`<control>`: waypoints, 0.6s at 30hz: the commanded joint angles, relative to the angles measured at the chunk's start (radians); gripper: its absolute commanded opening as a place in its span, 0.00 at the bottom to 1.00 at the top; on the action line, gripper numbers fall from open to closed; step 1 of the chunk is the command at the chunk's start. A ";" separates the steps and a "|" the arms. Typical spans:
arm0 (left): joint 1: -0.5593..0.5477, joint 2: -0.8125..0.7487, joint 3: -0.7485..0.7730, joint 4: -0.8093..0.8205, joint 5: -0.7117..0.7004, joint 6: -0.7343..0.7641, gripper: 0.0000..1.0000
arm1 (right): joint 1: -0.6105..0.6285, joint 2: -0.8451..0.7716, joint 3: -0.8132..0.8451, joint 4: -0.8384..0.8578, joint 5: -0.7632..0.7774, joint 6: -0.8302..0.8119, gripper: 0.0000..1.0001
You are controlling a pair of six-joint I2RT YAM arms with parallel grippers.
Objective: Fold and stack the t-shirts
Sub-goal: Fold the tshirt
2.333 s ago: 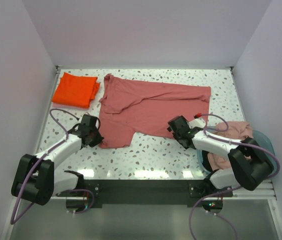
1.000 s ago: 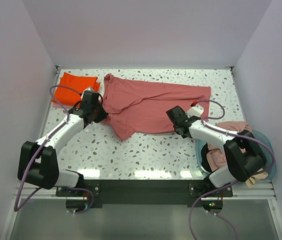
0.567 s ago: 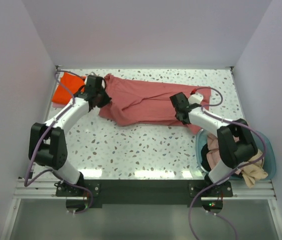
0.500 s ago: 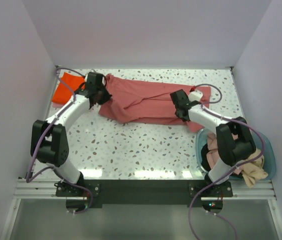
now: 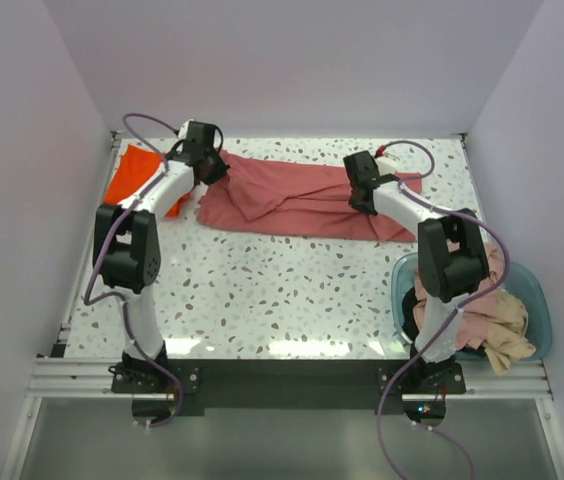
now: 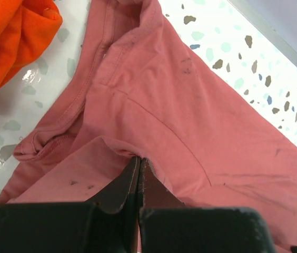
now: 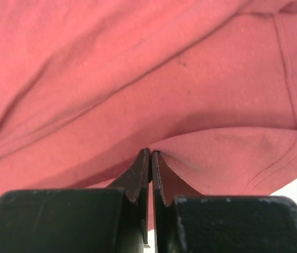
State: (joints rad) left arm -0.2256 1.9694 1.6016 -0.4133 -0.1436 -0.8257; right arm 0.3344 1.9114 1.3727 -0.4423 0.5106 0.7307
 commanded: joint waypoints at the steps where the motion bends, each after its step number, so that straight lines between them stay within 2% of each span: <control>1: 0.009 0.040 0.086 0.011 -0.057 0.016 0.00 | -0.026 0.043 0.089 -0.015 -0.027 -0.046 0.00; 5: 0.012 0.106 0.147 0.002 -0.096 0.011 0.00 | -0.052 0.099 0.140 -0.024 -0.056 -0.054 0.00; 6: 0.014 0.120 0.162 -0.008 -0.103 0.011 0.00 | -0.055 0.115 0.152 -0.027 -0.061 -0.060 0.02; 7: 0.017 0.138 0.203 -0.018 -0.112 0.011 0.00 | -0.066 0.130 0.181 -0.030 -0.073 -0.068 0.08; 9: 0.028 0.203 0.259 -0.042 -0.108 0.016 0.36 | -0.077 0.182 0.222 -0.061 -0.086 -0.102 0.20; 10: 0.032 0.226 0.324 -0.068 -0.093 0.025 0.56 | -0.086 0.198 0.250 -0.084 -0.090 -0.115 0.35; 11: 0.035 0.262 0.358 -0.085 -0.074 0.037 0.80 | -0.092 0.215 0.299 -0.125 -0.089 -0.129 0.44; 12: 0.038 0.276 0.391 -0.123 -0.067 0.046 1.00 | -0.097 0.230 0.318 -0.140 -0.092 -0.172 0.59; 13: 0.038 0.284 0.435 -0.142 -0.063 0.049 1.00 | -0.101 0.232 0.345 -0.159 -0.101 -0.192 0.66; 15: 0.038 0.264 0.423 -0.133 -0.041 0.068 1.00 | -0.101 0.206 0.341 -0.187 -0.107 -0.259 0.73; 18: 0.037 0.157 0.267 -0.064 -0.001 0.077 1.00 | -0.103 0.111 0.251 -0.161 -0.133 -0.356 0.77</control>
State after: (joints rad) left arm -0.1932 2.2379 1.9404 -0.4988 -0.1860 -0.7826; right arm 0.2310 2.1384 1.6539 -0.5716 0.4088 0.5117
